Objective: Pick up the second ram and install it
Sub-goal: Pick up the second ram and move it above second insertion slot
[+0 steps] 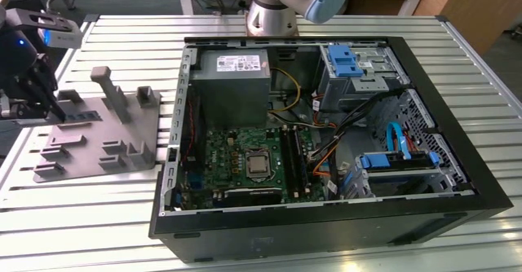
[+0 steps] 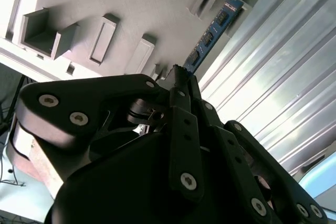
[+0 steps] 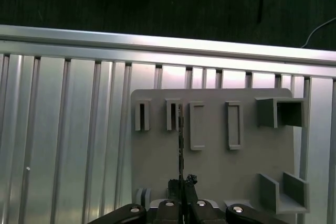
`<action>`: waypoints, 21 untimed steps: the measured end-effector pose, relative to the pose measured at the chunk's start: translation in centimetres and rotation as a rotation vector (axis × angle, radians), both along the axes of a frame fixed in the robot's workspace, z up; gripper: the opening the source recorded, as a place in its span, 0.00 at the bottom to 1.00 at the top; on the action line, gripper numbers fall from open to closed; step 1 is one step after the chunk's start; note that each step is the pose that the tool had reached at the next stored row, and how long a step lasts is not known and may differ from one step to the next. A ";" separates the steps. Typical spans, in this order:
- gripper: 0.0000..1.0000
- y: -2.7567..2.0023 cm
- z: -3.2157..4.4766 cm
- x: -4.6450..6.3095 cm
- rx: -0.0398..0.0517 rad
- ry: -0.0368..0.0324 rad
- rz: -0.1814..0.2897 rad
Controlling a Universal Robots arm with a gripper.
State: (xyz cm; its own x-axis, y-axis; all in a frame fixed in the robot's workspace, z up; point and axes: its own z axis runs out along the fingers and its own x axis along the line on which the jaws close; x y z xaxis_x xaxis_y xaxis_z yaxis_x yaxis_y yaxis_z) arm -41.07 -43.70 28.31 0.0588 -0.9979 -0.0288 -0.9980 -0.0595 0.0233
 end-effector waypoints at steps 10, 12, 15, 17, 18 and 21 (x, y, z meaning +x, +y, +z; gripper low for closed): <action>0.14 0.00 1.88 0.0 0.0003 0.0000 0.000; 0.14 0.00 2.20 0.0 0.0003 0.0001 0.000; 0.14 0.00 2.69 0.0 0.0005 0.0000 0.000; 0.14 0.00 3.00 0.0 0.0005 0.0000 0.000; 0.14 0.00 3.15 0.0 0.0006 0.0000 0.000; 0.14 0.00 3.62 0.0 0.0009 0.0000 0.000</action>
